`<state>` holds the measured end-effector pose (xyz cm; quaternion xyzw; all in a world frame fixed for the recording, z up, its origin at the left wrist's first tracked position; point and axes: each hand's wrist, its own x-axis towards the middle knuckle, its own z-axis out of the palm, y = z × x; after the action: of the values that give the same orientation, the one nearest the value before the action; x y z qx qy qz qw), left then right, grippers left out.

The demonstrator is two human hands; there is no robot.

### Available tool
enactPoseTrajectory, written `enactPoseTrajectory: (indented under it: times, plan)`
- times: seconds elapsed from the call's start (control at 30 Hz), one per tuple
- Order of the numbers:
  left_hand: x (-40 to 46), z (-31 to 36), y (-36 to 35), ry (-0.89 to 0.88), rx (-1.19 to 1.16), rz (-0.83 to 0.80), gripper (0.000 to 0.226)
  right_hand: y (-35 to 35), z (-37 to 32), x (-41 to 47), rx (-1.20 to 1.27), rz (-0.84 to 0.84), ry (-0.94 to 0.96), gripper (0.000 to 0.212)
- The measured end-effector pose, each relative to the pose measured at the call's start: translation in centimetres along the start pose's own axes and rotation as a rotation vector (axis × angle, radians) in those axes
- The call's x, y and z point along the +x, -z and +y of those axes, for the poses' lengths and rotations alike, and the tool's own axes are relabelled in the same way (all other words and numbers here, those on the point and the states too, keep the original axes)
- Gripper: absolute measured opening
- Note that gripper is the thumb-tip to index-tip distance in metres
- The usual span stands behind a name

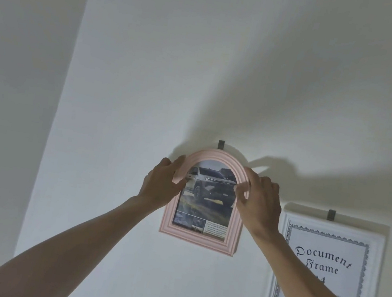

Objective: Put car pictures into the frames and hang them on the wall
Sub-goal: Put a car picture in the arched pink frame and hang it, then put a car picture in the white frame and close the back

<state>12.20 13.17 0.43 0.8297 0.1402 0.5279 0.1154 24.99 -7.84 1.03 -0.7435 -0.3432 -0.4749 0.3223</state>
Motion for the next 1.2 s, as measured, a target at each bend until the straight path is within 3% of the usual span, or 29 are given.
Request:
enactPoseTrajectory:
  times: [0.17,0.6,0.73,0.9,1.07,1.2]
  plan:
    - [-0.4,0.1,-0.1,0.01,-0.034,0.005,0.069,0.2,0.2,0.1,0.044,-0.014,0.035,0.052]
    - [-0.8,0.9,0.5,0.035,-0.047,0.034,0.058,1.2,0.8,0.1,0.131,-0.047,0.055,0.033]
    - [-1.7,1.5,0.5,0.044,0.029,0.112,0.06,3.0,1.3,-0.2,0.114,-0.036,0.012,0.046]
    - [-4.2,4.4,-0.8,-0.157,0.038,0.272,0.051,5.6,4.2,-1.5,0.087,0.089,0.01,0.049]
    - [-8.0,10.0,-4.7,-0.336,-0.168,0.205,0.044,8.6,10.0,-4.1,0.1,0.168,-0.078,0.052]
    - [-11.3,15.5,-8.4,-0.249,-0.305,0.05,0.045,11.0,15.9,-6.8,0.066,0.172,-0.175,0.055]
